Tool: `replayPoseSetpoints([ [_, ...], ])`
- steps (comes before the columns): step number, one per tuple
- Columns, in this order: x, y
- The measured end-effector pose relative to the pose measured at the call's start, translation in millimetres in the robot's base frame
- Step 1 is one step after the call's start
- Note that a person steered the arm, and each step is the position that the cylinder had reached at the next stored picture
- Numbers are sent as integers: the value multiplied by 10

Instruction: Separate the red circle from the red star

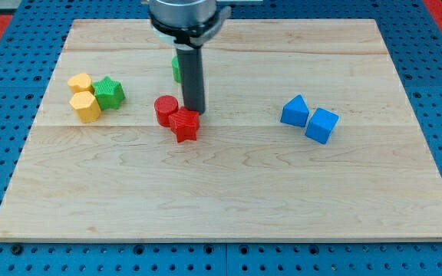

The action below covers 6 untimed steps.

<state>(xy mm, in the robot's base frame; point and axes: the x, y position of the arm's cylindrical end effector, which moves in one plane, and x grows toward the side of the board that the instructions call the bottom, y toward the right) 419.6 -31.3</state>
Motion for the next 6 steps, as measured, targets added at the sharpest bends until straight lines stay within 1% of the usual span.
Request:
replayPoseSetpoints([
  [1, 49, 382],
  [2, -90, 346],
  [3, -196, -355],
  [4, -210, -701],
  [5, -223, -1183],
  [6, 0, -1301],
])
